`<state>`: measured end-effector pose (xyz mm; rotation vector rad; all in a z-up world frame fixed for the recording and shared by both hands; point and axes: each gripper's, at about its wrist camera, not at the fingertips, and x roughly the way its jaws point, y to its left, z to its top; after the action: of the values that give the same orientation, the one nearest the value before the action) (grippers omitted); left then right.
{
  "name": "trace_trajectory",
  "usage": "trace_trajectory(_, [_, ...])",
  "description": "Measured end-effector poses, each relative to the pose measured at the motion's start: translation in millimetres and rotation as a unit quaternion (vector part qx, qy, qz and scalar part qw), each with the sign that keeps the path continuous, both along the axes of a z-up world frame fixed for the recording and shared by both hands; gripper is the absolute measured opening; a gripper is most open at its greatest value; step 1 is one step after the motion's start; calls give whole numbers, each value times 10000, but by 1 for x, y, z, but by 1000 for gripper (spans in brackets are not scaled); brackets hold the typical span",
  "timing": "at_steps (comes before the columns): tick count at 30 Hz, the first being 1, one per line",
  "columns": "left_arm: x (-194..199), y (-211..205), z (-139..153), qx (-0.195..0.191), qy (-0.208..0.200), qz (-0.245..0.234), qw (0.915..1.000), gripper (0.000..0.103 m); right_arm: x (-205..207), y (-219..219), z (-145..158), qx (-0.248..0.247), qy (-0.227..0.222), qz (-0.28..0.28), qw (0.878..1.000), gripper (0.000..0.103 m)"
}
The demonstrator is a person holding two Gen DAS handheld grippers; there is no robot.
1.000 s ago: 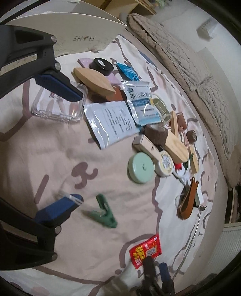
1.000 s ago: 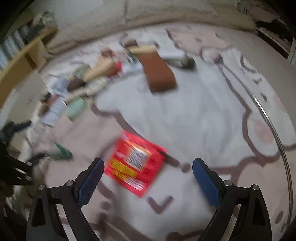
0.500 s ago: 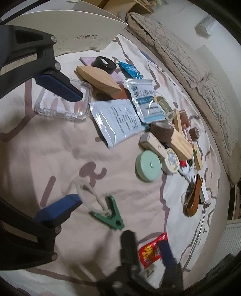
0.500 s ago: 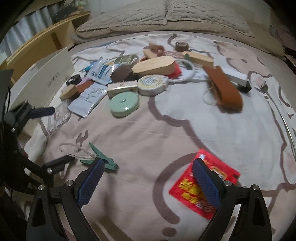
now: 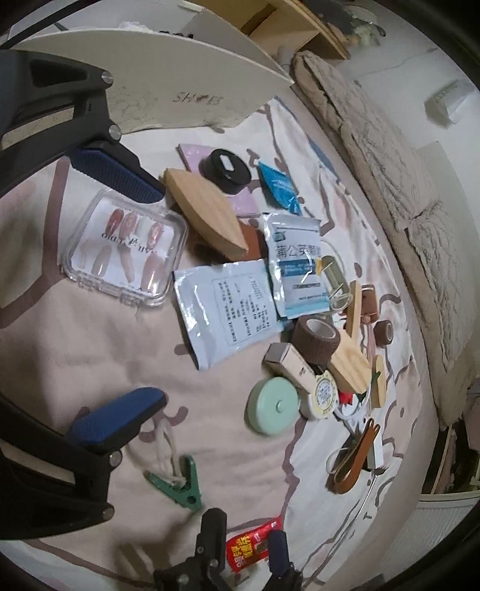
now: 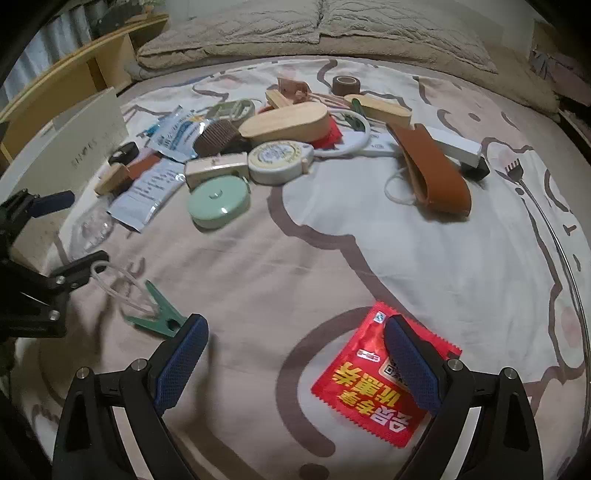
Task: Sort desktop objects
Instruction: 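Lower the open left gripper around the green clothespin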
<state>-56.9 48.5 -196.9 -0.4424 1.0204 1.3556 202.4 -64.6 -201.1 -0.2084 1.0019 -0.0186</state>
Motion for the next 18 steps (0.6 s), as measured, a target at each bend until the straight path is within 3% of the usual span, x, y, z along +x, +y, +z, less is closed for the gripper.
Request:
trace_trajectory(5, [12,-7,-9,-176,202,-376,9989,101,-4,13,-7,-269,39,465,9985,96])
trace_trajectory(10, [25,-17,-15,-345,185,-806,9960,101,-10,26,-12,-192,212,698,9971,96])
trace_trajectory(18, [23,-14,-13,-366,31,-672,9971,101,-14,38,-13,7,359,944,9949,96])
